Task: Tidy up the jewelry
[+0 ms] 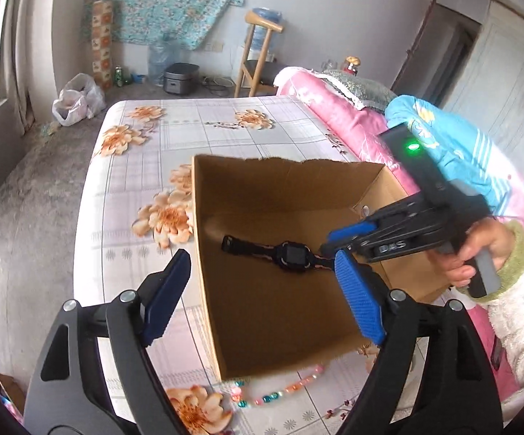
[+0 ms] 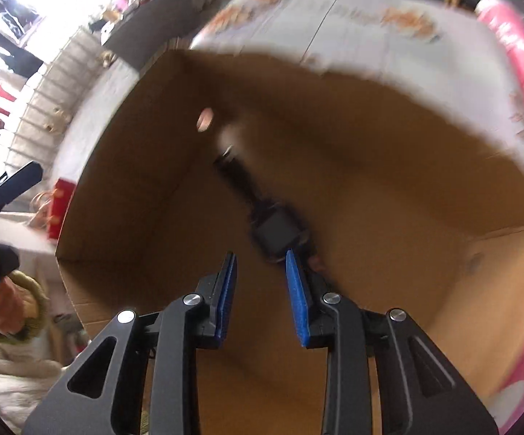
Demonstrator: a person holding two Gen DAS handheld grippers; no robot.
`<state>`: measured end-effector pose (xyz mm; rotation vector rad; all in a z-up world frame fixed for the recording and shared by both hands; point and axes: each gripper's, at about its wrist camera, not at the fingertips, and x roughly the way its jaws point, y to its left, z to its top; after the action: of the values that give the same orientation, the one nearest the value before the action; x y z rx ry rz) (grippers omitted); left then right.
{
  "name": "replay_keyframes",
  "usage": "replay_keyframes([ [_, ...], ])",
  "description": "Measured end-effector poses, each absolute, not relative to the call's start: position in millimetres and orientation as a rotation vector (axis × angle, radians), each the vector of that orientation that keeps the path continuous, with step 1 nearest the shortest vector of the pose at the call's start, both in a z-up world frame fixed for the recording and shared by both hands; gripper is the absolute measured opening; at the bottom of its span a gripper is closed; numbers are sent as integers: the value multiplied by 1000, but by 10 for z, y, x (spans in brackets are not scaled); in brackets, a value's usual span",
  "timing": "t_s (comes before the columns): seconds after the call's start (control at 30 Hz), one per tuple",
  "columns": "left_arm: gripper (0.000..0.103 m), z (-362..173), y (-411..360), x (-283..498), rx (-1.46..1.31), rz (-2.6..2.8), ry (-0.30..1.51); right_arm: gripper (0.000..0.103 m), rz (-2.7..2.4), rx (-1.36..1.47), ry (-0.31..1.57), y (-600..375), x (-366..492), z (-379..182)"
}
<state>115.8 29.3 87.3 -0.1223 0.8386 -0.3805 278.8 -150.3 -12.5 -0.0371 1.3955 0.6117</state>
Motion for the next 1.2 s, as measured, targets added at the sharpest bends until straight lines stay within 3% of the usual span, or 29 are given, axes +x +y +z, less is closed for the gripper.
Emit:
replay_keyframes([
  [0.2, 80, 681, 365, 1006, -158, -362, 809, 28, 565, -43, 1568, -1238, 2848, -584],
  [0.53, 84, 505, 595, 917, -235, -367, 775, 27, 273, -213, 1338, -1262, 3017, -361],
  [0.73, 85, 372, 650, 875, -249, -363, 790, 29, 215, -218, 1297, -1349, 2982, -217],
  [0.97, 88, 339, 736, 661, -235, -344, 768, 43, 282, -57, 1146, -1609, 2521, 497],
  [1.07, 89, 319, 743, 482, -192, -331, 753, 54, 323, 6, 993, -1789, 2090, 976],
  [1.2, 90, 207, 681, 277, -134, -316, 789, 77, 337, 4, 816, -1850, 1415, 1299],
])
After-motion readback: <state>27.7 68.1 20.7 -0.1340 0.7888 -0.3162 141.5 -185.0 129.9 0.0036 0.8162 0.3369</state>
